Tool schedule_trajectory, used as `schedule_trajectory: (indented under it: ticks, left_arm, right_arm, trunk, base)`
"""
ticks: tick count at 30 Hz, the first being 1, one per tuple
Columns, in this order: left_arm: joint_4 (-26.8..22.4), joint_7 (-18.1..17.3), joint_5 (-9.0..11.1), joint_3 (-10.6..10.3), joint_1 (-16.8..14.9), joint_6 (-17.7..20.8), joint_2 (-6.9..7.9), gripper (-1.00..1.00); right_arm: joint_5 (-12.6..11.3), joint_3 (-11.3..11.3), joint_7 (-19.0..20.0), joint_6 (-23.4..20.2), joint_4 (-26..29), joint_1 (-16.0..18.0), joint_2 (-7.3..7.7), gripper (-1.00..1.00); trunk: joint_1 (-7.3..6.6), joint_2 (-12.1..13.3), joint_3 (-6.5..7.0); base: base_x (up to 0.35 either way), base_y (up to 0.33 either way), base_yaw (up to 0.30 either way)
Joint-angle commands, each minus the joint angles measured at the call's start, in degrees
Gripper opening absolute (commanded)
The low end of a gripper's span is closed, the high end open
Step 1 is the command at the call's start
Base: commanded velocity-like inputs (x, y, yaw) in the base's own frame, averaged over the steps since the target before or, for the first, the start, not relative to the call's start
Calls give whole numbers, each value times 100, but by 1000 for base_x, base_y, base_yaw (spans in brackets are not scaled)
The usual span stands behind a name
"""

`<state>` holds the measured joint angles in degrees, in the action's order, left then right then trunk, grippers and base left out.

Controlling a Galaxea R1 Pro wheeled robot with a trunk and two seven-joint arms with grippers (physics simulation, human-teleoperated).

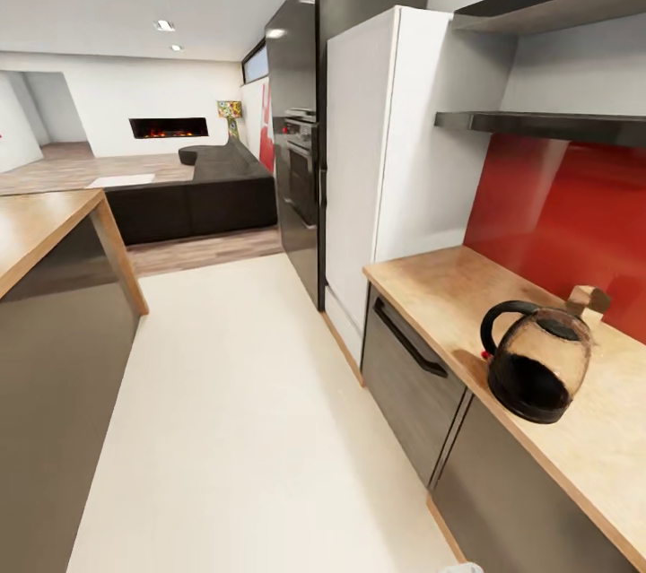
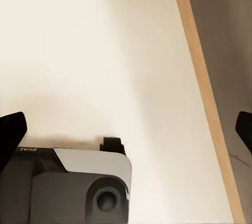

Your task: Set up a coffee station on the kitchen countertop: keep the coffee maker on the countertop, move the bottle of coffee from the kitchen shelf to the counter next to the coffee maker, place a paper coffee filter on top of the coffee maker, put the saucer next to the coffee maker with the coffee cup on the saucer, and place the electric kettle next to the coffee maker.

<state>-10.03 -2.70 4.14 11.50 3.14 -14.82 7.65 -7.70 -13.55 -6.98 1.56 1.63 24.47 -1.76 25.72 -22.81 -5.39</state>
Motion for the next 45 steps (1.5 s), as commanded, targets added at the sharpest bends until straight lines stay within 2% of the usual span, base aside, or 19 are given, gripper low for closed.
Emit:
schedule_trajectory:
  ticks: [1,4,5,6,8,9,11,12,15,26,33,38,45]
  left_arm:
    - [-8,-28,43,10,2,-3,0,100]
    - [-9,-29,43,10,1,-3,-1,100]
    - [-9,-29,43,10,1,-3,-1,100]
    - [-9,-29,43,10,2,-3,-1,100]
    - [-8,-29,43,10,1,-3,-1,100]
    - [-8,-29,43,10,1,-3,-1,100]
    - [-10,-29,43,10,-1,0,0,100]
    - [-11,-29,43,10,0,-1,0,100]
    - [-11,-29,43,10,2,-1,1,100]
    - [-17,-29,51,10,-3,-3,0,100]
    - [-17,-29,52,10,-4,-3,6,100]
    - [-17,-29,52,16,-6,-3,1,100]
    - [-17,-28,52,18,-6,-3,-1,100]
  right_arm:
    - [-57,-40,-16,17,-4,6,-4,100]
    - [5,74,-14,16,1,6,-26,100]
    - [93,166,-14,14,2,6,-55,100]
    - [236,287,-14,15,3,6,-81,100]
    - [679,625,-14,16,2,6,-112,100]
    - [808,725,-14,15,0,6,-118,100]
    - [1263,1088,-14,12,-3,6,-138,100]
    - [1400,1203,-14,15,-2,6,-138,100]
    - [1569,1341,-14,18,-5,6,-117,100]
    - [1647,1398,-10,19,-13,6,-101,100]
    - [1641,1402,-5,13,-14,-9,-289,100]
    - [1641,1407,-5,13,-14,-25,-322,100]
    - [1641,1408,8,12,-14,-29,-317,100]
  trunk:
    - [7,-10,-11]
    - [7,-10,-11]
    - [7,-10,-11]
    - [7,-10,-11]
    - [7,-10,-11]
    - [7,-10,-11]
    - [7,-10,-11]
    - [7,-10,-11]
    - [7,-10,-11]
    - [7,-10,-11]
    - [7,-10,-11]
    - [7,-10,-11]
    - [7,-10,-11]
  base:
    - [335,0,0]
    - [335,0,0]
    - [335,0,0]
    - [335,0,0]
    - [335,0,0]
    - [335,0,0]
    - [335,0,0]
    - [335,0,0]
    - [335,0,0]
    - [335,54,0]
    - [335,97,0]
    - [310,159,-30]
    - [284,208,-219]
